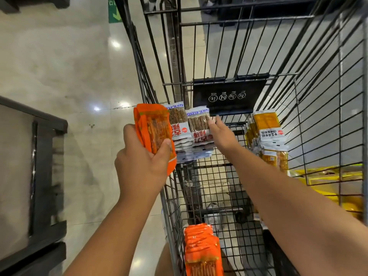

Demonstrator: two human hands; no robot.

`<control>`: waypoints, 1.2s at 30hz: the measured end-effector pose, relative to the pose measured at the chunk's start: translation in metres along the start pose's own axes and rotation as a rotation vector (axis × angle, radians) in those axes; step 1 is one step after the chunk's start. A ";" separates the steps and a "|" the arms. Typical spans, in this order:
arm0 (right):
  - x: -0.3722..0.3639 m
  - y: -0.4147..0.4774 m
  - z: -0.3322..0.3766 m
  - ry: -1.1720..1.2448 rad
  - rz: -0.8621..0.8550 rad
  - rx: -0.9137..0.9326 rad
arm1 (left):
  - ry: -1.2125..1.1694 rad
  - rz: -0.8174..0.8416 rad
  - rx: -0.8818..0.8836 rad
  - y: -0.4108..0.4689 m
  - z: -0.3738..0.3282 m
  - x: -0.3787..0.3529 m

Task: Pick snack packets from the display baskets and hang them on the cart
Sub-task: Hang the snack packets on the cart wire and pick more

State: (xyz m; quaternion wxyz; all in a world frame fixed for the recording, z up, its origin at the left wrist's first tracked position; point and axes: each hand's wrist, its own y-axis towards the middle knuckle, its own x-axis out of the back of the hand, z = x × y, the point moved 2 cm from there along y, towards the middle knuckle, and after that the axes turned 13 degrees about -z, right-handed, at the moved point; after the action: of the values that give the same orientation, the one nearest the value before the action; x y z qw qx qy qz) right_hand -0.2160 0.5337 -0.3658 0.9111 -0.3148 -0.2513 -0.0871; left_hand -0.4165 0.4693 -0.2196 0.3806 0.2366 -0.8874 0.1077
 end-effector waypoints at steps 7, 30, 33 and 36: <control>0.052 -0.071 -0.075 0.177 -0.155 -0.174 | -0.119 0.050 0.128 0.003 0.000 0.006; 0.142 -0.165 -0.064 0.412 0.077 -0.156 | -0.370 0.459 0.557 -0.135 -0.020 -0.028; 0.140 -0.166 -0.069 0.488 0.167 -0.199 | -0.263 0.506 0.488 -0.144 -0.022 -0.047; 0.135 -0.168 -0.082 0.597 0.198 -0.267 | -0.133 0.575 0.345 -0.152 -0.025 -0.057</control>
State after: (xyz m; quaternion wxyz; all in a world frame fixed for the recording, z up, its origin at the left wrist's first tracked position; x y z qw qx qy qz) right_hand -0.1203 0.3512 -0.2631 0.8992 -0.4149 0.0719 -0.1186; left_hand -0.2905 0.3663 -0.2428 0.2303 0.0441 -0.9094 0.3434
